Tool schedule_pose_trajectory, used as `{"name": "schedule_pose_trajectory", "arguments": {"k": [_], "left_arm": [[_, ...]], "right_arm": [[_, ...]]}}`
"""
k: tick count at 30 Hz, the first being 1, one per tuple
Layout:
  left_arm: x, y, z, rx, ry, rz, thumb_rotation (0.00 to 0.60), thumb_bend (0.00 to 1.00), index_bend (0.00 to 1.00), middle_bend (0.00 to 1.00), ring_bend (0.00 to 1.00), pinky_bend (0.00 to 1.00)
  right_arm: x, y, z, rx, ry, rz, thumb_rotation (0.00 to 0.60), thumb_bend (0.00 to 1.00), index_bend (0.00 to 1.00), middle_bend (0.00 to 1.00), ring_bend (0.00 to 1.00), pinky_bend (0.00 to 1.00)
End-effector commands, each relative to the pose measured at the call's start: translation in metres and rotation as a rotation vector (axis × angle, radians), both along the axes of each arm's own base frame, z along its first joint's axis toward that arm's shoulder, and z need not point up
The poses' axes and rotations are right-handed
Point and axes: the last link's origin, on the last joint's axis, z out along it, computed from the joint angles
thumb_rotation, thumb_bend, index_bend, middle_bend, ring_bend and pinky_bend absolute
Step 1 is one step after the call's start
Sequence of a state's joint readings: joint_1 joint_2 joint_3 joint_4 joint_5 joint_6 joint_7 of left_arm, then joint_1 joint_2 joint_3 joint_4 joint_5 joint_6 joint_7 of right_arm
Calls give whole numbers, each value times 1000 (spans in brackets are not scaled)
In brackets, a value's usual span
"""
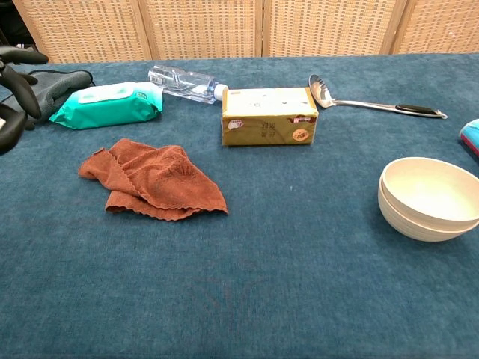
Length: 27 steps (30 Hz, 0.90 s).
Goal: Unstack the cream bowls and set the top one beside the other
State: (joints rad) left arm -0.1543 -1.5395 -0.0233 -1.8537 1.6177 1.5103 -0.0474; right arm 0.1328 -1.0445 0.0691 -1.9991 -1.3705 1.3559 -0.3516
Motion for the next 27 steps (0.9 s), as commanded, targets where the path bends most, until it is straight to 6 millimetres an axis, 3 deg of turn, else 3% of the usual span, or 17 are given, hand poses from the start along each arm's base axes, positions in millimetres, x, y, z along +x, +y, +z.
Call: {"name": "schedule_pose_trajectory", "arguments": {"k": [1, 14, 27], "left_arm": [[1, 3, 5, 13, -35, 12, 600, 498, 560, 168, 157, 350], [3, 3, 9, 35, -97, -3, 600, 498, 560, 168, 157, 350], [1, 5, 14, 45, -111, 6, 600, 498, 560, 168, 157, 350]], "right_arm": [[0, 1, 1, 3, 1, 0, 600, 53, 340, 208, 23, 158], [-7, 12, -4, 42, 13, -30, 600, 53, 340, 208, 23, 158], [-2, 26, -36, 131, -5, -35, 600, 53, 340, 208, 23, 157]]}}
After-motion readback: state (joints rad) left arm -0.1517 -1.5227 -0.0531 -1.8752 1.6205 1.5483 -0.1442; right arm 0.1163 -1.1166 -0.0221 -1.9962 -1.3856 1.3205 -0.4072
